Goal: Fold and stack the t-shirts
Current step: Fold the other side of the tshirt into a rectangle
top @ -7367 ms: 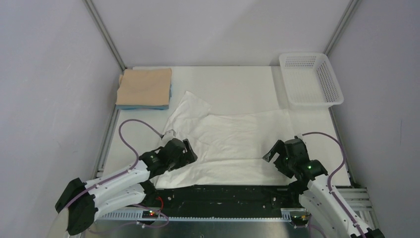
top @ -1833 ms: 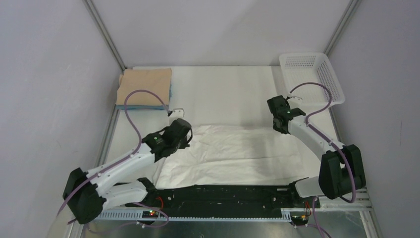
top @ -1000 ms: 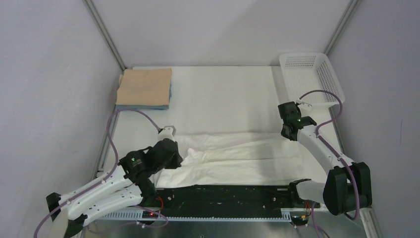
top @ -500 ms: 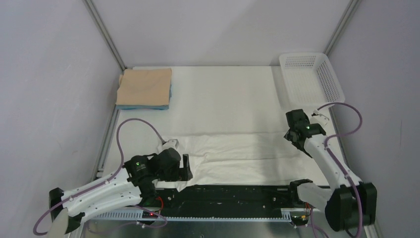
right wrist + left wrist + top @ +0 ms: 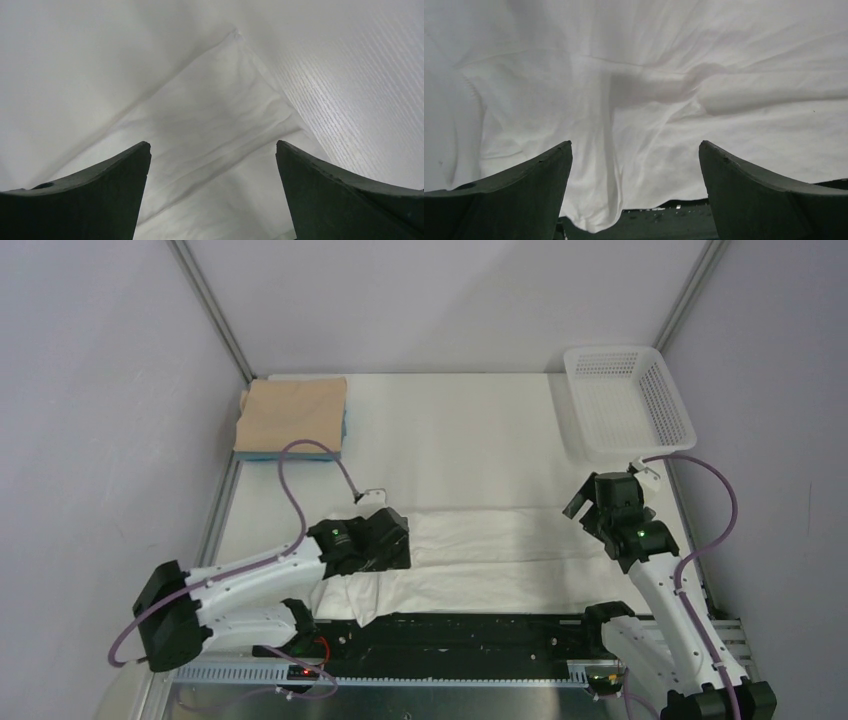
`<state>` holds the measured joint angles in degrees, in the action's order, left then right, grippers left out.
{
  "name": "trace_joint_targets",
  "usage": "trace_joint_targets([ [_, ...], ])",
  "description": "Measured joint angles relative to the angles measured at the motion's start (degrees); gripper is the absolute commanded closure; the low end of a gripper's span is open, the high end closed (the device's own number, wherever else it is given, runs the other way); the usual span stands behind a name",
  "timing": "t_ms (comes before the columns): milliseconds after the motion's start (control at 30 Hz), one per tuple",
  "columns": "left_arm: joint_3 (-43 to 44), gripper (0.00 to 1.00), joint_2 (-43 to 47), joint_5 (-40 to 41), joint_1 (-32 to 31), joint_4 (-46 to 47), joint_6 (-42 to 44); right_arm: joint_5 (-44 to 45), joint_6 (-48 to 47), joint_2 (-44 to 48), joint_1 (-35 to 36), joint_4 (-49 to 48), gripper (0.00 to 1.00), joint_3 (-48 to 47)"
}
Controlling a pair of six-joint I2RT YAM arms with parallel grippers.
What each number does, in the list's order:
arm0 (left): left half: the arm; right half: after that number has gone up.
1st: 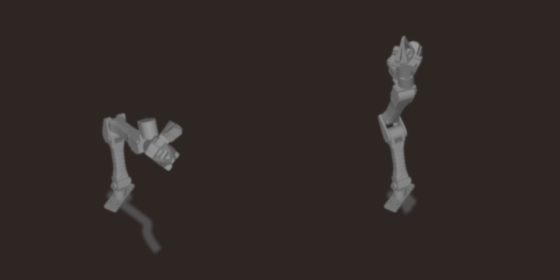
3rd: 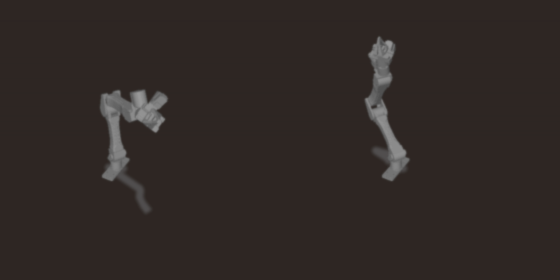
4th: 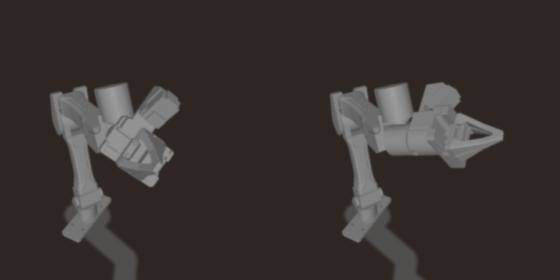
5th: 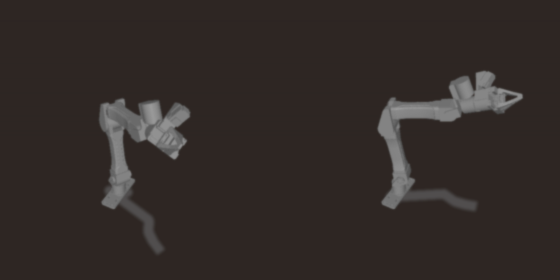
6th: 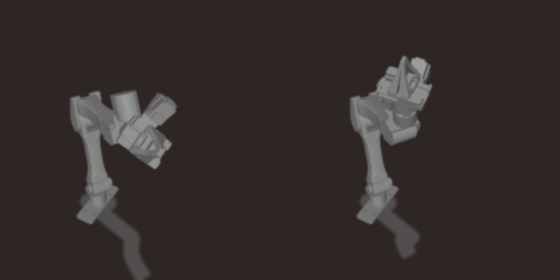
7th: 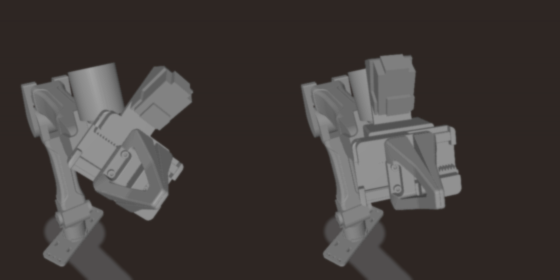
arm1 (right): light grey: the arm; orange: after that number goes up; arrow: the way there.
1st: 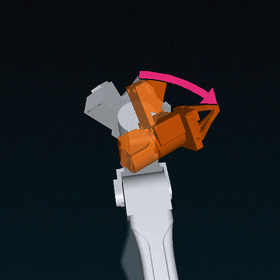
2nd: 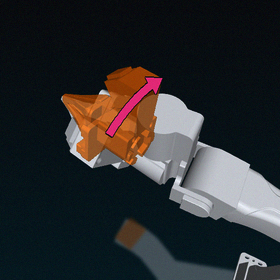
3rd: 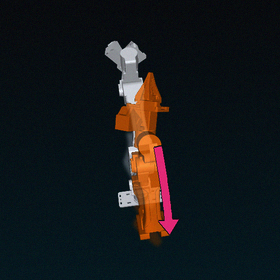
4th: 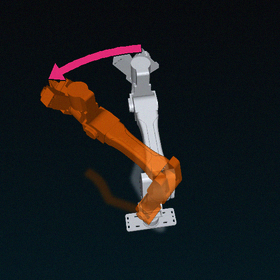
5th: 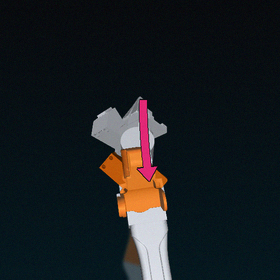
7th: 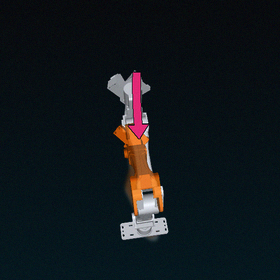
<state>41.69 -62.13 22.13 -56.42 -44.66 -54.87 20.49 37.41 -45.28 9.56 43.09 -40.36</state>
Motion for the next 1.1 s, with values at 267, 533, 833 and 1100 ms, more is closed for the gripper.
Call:
trace_joint_targets([
  [267, 0.02, 0.00, -12.17, -6.14, -0.76, 9.77, 2.40, -1.84, -0.63, 0.00, -0.09, -0.24, 0.01, 0.28],
  [533, 0.63, 0.00, -13.64, -11.74, -9.18, 15.08, 5.92, -1.97, -0.66, 0.02, -0.44, -0.68, 0.01, 1.29],
  [833, 4.68, 0.00, -15.78, -13.84, -17.73, 17.33, 12.92, -2.56, -1.33, -1.09, -0.59, -1.97, 0.01, 1.92],
  [1100, 0.70, 0.00, -4.15, -8.46, -8.87, 16.70, 9.81, -10.14, -4.90, -7.19, 1.70, -9.14, 0.01, 4.02],
])
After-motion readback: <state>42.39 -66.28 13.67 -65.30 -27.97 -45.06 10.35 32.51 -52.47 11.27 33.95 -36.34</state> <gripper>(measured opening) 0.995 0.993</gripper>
